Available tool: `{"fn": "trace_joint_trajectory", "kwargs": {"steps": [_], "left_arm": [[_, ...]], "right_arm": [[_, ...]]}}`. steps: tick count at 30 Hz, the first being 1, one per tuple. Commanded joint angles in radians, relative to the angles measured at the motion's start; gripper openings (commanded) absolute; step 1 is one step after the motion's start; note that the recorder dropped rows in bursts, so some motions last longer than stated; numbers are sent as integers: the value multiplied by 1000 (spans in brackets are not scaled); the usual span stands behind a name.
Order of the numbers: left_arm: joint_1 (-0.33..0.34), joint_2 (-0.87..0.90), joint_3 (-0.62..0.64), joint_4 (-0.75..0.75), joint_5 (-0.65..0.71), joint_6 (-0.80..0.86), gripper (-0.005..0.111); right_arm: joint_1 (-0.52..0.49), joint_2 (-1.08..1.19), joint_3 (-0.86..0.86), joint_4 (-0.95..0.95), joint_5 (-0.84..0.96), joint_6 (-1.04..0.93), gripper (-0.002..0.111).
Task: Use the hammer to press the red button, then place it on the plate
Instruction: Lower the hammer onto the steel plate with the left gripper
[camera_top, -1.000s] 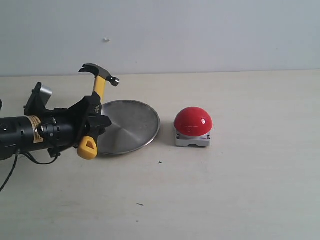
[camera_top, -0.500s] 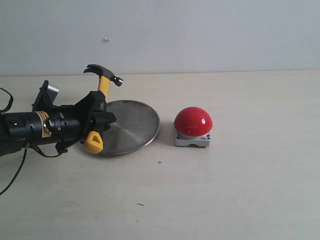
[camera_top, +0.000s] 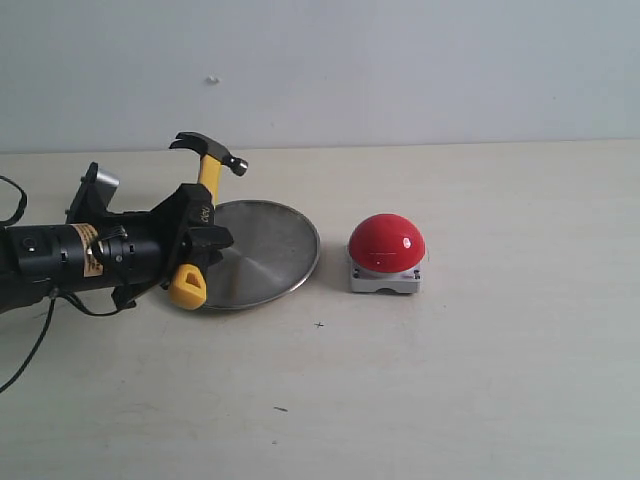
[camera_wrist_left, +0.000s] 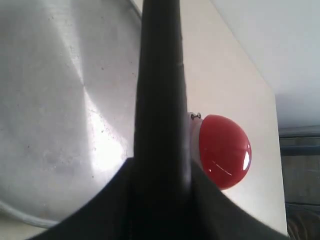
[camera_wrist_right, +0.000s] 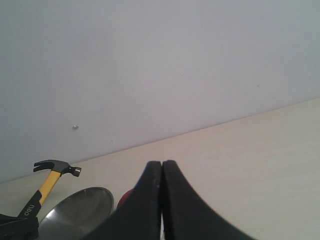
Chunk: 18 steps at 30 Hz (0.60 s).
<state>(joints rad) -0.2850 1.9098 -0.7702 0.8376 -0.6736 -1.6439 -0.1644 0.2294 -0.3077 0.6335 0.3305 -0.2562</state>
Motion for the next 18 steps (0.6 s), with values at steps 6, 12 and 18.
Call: {"fn": "trace_joint_trajectory", "kwargs": {"steps": [6, 12, 18], "left_arm": [[-7, -14, -15, 20, -60, -9, 0], [-7, -14, -12, 49, -60, -53, 0], [-7, -14, -12, 49, -53, -65, 0]], "right_arm": [[1, -7, 5, -3, -5, -4, 0], [1, -7, 5, -3, -5, -5, 0], [1, -7, 5, -3, -5, -5, 0]]}}
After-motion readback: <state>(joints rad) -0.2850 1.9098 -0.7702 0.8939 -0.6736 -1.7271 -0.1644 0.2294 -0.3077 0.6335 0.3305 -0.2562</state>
